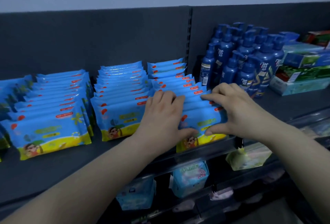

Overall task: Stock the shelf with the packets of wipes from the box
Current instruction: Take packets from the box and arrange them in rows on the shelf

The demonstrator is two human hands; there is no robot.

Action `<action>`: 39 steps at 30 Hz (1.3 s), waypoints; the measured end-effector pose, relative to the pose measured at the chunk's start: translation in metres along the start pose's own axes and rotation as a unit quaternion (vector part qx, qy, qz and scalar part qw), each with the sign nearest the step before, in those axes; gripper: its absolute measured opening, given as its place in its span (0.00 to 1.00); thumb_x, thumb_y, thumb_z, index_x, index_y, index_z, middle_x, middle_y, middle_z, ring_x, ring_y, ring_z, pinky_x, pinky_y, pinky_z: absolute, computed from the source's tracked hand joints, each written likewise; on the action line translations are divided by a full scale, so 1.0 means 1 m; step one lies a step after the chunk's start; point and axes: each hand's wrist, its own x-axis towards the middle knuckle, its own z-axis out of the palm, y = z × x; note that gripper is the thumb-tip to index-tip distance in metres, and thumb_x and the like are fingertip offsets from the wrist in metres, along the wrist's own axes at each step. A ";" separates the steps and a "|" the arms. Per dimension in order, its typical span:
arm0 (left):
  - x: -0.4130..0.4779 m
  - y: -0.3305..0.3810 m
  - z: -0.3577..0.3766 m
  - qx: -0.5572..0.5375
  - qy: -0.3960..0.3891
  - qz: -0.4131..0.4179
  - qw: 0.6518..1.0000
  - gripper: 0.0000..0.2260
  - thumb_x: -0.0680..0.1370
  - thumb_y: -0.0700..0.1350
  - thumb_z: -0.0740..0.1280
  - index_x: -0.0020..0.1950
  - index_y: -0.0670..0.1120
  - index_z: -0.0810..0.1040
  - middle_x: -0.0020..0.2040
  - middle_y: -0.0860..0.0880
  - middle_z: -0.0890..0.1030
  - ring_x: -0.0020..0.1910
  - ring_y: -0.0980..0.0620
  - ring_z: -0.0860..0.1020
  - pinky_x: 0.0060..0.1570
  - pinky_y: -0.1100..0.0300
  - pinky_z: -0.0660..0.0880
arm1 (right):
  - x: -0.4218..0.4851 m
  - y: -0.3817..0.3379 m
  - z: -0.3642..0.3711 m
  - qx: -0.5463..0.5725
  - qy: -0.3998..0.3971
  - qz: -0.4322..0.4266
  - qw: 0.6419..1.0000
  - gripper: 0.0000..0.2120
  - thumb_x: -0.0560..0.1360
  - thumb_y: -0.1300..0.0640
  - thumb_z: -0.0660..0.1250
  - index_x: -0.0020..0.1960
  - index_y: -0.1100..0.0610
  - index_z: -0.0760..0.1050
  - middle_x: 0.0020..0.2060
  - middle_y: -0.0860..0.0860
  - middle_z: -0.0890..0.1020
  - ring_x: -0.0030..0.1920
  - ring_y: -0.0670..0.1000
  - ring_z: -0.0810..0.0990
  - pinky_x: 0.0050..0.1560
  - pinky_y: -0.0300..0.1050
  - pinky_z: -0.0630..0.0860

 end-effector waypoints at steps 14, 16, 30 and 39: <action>0.029 -0.009 -0.023 0.051 -0.133 -0.040 0.989 0.49 0.61 0.77 0.38 0.71 0.51 0.66 0.62 0.52 0.70 0.65 0.49 0.61 0.66 0.51 0.56 | 0.025 0.017 -0.015 -0.036 -0.097 -0.094 0.990 0.45 0.60 0.32 0.72 0.71 0.43 0.57 0.70 0.41 0.55 0.70 0.45 0.51 0.71 0.39 0.46; 0.028 -0.005 -0.024 0.034 -0.137 -0.018 0.990 0.45 0.64 0.75 0.40 0.71 0.52 0.65 0.61 0.53 0.70 0.63 0.51 0.62 0.66 0.52 0.57 | 0.030 0.017 -0.017 -0.047 -0.146 -0.098 0.983 0.53 0.61 0.33 0.71 0.75 0.44 0.44 0.74 0.39 0.41 0.74 0.42 0.37 0.74 0.43 0.35; 0.088 -0.049 -0.040 0.012 -0.230 -0.062 0.971 0.13 0.79 0.43 0.60 0.60 0.51 0.78 0.59 0.55 0.79 0.58 0.52 0.74 0.58 0.59 0.68 | 0.051 0.011 -0.022 -0.042 -0.192 -0.114 0.974 0.57 0.58 0.30 0.71 0.75 0.46 0.43 0.66 0.40 0.55 0.67 0.44 0.53 0.70 0.40 0.49; 0.117 -0.066 -0.044 -0.101 -0.223 -0.060 0.968 0.08 0.75 0.42 0.69 0.53 0.50 0.83 0.43 0.60 0.80 0.44 0.61 0.78 0.46 0.71 0.72 | 0.063 0.006 -0.024 -0.029 -0.237 -0.104 0.965 0.61 0.58 0.31 0.73 0.75 0.46 0.36 0.74 0.39 0.48 0.72 0.39 0.43 0.69 0.42 0.27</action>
